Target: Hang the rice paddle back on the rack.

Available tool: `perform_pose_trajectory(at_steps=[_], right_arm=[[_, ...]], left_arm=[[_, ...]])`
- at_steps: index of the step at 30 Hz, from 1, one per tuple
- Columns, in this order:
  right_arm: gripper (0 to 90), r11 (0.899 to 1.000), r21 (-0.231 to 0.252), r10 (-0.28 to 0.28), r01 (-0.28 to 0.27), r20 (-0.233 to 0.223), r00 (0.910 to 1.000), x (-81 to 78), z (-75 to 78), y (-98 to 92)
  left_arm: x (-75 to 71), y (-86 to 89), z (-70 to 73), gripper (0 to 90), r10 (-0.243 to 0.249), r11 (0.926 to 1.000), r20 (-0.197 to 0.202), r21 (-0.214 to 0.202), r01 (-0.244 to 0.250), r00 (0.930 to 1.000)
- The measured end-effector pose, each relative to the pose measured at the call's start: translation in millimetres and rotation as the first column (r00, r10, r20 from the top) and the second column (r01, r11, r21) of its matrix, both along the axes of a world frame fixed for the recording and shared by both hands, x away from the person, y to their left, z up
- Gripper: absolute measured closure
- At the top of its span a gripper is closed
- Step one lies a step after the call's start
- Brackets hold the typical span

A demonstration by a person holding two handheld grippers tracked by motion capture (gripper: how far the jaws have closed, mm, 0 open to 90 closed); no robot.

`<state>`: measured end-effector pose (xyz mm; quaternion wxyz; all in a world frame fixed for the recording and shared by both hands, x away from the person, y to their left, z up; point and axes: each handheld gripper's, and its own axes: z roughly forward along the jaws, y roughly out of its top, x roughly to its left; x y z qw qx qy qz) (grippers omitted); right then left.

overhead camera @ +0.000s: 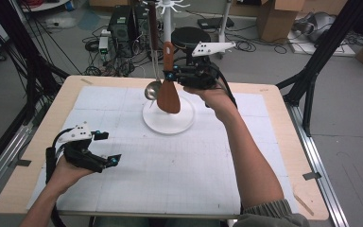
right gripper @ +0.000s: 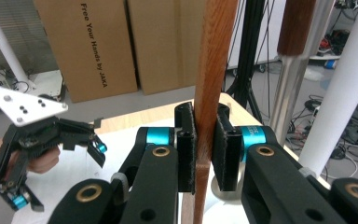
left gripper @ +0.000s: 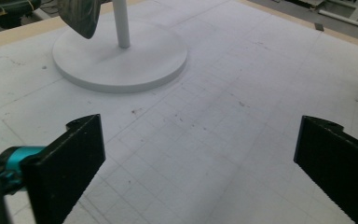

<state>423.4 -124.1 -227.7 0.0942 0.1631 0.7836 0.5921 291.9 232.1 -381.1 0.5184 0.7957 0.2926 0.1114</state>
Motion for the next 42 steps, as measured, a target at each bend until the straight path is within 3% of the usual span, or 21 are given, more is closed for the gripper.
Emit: perform_pose_trajectory(at_steps=[20,36,42], right_arm=[[81.8,1.000,-0.003,0.005,-0.005,0.044,0.9990,14.9,38.4,15.2],[81.8,1.000,-0.025,-0.013,0.015,0.058,0.9982,31.9,59.9,24.4],[81.8,0.999,-0.023,-0.041,0.042,0.042,0.9983,41.3,59.4,22.5]], left_arm=[[0.5,1.8,0.7,1.8,-0.007,0.9999,0.007,-0.015,0.007,1.0000],[0.8,3.5,1.4,1.8,-0.002,0.9997,0.015,-0.025,0.003,0.9999],[0.4,3.5,1.4,1.8,0.001,0.9996,0.018,-0.026,0.000,0.9998]])
